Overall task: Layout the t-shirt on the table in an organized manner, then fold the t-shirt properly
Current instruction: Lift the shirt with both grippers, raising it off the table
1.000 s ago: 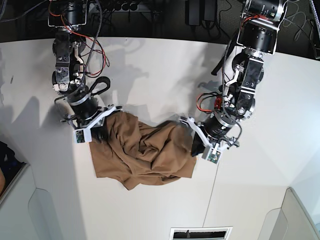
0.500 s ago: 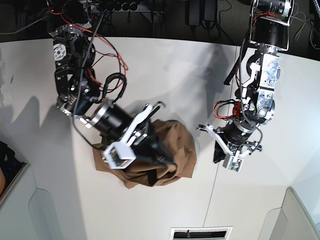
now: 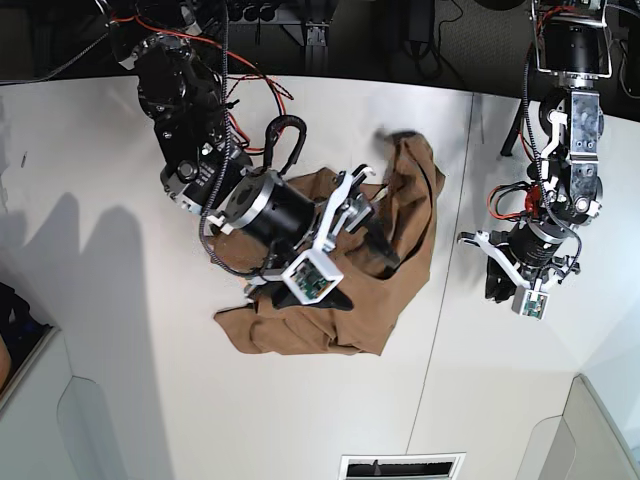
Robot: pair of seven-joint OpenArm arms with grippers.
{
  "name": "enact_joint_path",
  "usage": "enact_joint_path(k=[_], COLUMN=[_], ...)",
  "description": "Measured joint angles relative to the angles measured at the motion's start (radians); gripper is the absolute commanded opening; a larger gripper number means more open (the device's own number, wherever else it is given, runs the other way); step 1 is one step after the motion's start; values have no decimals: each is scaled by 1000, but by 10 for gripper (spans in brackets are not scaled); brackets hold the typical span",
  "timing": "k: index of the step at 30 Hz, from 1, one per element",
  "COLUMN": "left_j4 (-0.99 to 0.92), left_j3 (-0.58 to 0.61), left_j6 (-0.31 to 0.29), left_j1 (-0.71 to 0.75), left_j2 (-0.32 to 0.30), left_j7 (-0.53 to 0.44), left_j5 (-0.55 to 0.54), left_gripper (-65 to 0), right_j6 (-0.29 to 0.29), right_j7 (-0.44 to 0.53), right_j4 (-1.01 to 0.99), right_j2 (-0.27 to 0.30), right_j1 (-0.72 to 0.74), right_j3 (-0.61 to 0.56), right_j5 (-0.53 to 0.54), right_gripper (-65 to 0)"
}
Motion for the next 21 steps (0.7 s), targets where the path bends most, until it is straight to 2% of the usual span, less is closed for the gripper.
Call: enact_joint_path(k=[2, 5, 7, 10, 12, 16, 19, 21], left_j4=[40, 149, 199, 201, 198, 198, 200, 200], left_j3=[-4, -4, 0, 1, 0, 0, 0, 0], left_j6=[-22, -53, -72, -70, -91, -144, -215, -224], left_j1=[27, 82, 138, 232, 277, 305, 328, 339], left_j2=[-30, -39, -35, -34, -34, -13, 8, 19], left_j7=[-3, 21, 23, 35, 37, 25, 23, 34], left_j5=[-8, -15, -26, -14, -11, -37, -88, -119], left_gripper=[-510, -509, -487, -388, -338, -329, -329, -329], right_j6=[-42, -81, -89, -91, -90, -86, -90, -89], right_j7=[-42, -138, -137, -136, -143, -129, -99, -64], right_j4=[0, -15, -47, -110, -153, -205, -231, -266], right_j2=[-3, -5, -2, 0, -3, -10, -5, -5], right_j1=[0, -1, -21, -77, -115, -165, -202, -212], right_j3=[63, 178, 247, 307, 326, 339, 345, 345], right_j5=[-21, -23, -7, 21, 37, 94, 90, 90], right_gripper=[-232, -232, -232, -232, -232, -232, -232, -232])
